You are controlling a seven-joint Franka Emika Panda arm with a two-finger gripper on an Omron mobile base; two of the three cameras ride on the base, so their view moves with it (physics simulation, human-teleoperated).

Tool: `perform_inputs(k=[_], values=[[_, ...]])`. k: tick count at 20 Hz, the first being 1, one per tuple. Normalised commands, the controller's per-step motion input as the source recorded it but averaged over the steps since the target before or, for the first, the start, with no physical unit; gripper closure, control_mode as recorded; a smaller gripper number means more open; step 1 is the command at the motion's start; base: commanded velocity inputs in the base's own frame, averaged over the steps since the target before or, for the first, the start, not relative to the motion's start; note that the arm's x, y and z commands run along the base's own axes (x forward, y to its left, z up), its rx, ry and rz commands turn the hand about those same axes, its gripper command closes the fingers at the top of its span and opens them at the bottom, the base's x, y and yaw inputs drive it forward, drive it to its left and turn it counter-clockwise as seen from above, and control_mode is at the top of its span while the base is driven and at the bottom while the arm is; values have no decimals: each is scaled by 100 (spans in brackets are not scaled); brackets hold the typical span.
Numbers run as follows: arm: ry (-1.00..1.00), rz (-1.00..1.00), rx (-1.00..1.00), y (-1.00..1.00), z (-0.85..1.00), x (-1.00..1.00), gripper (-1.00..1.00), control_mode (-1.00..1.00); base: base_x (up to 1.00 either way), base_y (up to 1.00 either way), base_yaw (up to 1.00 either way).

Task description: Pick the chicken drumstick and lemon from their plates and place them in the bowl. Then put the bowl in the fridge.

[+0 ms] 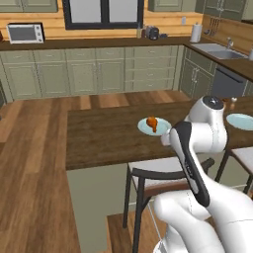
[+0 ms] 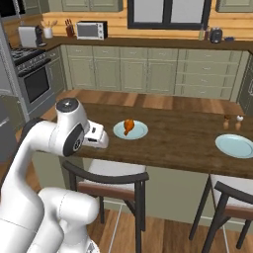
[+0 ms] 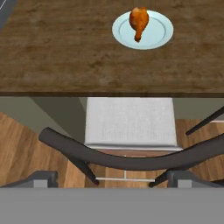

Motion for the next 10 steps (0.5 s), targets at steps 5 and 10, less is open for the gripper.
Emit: perform_inputs(k=[5, 10], values=[[0, 0, 0, 0, 0, 0, -100, 100, 100, -20, -5], [11, -9, -3, -15, 0, 100, -100, -100, 0, 0, 0]])
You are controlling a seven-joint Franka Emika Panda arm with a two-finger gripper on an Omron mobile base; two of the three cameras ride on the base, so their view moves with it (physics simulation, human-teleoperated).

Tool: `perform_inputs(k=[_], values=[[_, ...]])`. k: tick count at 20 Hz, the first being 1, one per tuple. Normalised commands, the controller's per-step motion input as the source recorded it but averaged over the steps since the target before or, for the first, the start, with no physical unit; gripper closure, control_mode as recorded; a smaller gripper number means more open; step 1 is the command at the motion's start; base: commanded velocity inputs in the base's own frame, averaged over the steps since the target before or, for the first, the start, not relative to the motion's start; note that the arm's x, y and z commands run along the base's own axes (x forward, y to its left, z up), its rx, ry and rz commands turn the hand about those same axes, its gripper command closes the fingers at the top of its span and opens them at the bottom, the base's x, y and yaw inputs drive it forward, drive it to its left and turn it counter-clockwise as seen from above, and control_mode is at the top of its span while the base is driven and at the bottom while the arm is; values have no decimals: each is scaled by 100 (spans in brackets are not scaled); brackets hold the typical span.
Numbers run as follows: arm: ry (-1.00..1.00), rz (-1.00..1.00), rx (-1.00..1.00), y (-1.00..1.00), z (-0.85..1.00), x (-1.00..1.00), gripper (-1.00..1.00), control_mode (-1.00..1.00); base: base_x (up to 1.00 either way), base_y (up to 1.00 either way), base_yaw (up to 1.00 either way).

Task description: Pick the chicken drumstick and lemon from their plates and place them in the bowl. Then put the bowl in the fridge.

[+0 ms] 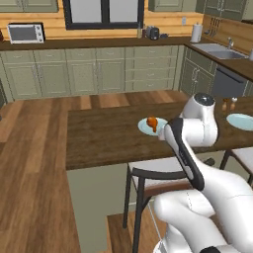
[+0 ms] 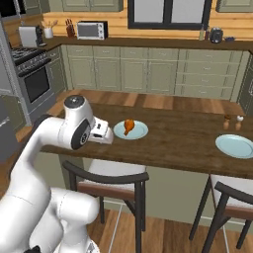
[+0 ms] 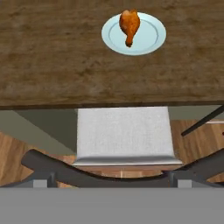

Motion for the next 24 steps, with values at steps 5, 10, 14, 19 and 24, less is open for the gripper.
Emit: perform_inputs(k=[5, 10, 14, 19, 24], values=[[3, -7, -1, -14, 8, 96, -100, -100, 0, 0, 0], [9, 0, 0, -13, -11, 97, -100, -100, 0, 0, 0], [7, 0, 0, -15, -26, 100, -100, -100, 0, 0, 0], [13, 0, 0, -7, -40, 96, -100, -100, 0, 0, 0], [4, 0, 0, -15, -36, 82, -100, -100, 0, 0, 0]])
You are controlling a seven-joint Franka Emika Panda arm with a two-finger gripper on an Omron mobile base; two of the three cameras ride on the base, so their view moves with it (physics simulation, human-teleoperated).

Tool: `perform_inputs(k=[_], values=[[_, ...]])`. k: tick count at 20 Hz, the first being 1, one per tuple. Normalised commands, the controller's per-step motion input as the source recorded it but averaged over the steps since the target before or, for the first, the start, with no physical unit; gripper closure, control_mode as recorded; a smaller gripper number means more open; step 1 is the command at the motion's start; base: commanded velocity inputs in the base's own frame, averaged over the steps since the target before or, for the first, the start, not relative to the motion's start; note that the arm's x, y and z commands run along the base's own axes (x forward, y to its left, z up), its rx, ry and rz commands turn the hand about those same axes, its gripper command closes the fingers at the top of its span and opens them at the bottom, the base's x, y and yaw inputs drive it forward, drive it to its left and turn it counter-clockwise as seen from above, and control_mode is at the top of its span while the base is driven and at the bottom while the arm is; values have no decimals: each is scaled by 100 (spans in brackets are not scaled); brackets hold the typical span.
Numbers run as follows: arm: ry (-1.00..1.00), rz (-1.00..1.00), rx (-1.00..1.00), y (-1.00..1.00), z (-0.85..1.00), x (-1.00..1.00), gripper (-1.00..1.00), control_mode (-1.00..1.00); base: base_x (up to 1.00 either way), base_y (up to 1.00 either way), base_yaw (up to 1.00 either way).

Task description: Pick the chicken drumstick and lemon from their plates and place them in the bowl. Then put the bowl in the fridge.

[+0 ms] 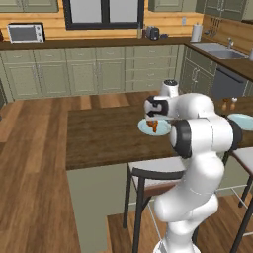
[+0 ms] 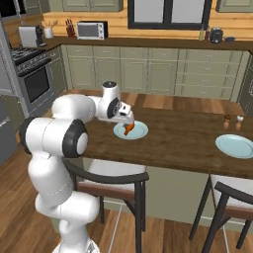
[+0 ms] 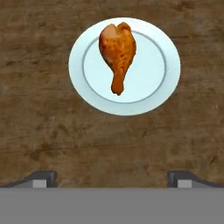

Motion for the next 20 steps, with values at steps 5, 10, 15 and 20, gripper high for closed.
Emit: perform_inputs(k=[5, 10, 15, 20], values=[[0, 0, 0, -8, -50, 61, -100, -100, 0, 0, 0], [3, 0, 0, 0, -52, 65, -100, -100, 0, 0, 0], [0, 0, 0, -6, -31, 58, -100, -100, 0, 0, 0], [0, 0, 0, -16, -31, 50, -100, -100, 0, 0, 0]])
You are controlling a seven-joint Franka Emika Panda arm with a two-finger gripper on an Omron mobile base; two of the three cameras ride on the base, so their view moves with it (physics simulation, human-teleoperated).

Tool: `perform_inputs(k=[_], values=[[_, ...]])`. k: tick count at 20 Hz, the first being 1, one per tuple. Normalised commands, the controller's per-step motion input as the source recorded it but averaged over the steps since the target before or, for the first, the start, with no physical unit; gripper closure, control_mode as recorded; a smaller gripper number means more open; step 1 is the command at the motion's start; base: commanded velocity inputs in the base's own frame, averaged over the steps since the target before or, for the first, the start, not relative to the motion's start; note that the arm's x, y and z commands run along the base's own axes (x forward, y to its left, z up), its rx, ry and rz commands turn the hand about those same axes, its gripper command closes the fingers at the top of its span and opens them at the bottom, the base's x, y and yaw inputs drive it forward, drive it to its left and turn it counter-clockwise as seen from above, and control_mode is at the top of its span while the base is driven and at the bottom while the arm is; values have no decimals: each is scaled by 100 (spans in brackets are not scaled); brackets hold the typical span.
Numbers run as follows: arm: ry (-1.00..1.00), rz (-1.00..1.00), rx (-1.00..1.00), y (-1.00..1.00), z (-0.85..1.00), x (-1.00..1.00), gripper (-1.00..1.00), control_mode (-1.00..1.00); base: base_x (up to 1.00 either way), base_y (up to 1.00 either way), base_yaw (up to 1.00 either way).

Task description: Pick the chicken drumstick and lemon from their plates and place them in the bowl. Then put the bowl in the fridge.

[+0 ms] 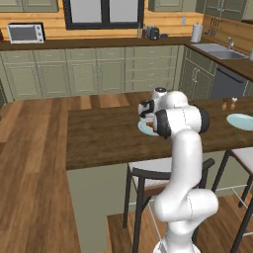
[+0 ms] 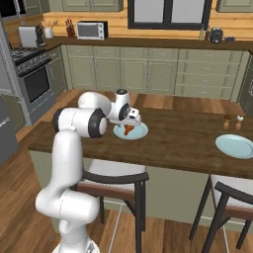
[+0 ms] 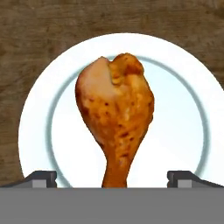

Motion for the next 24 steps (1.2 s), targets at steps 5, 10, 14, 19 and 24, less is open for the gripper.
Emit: perform_inputs(k=[5, 10, 14, 19, 24], values=[[0, 0, 0, -4, -32, 27, -100, -100, 0, 0, 0], [0, 0, 0, -1, -32, 32, -100, -100, 0, 0, 0], [0, 0, 0, 0, -36, 26, 100, -100, 0, 0, 0], [0, 0, 0, 0, -24, -12, 100, -100, 0, 0, 0], [-4, 0, 0, 0, -18, -88, 100, -100, 0, 0, 0]])
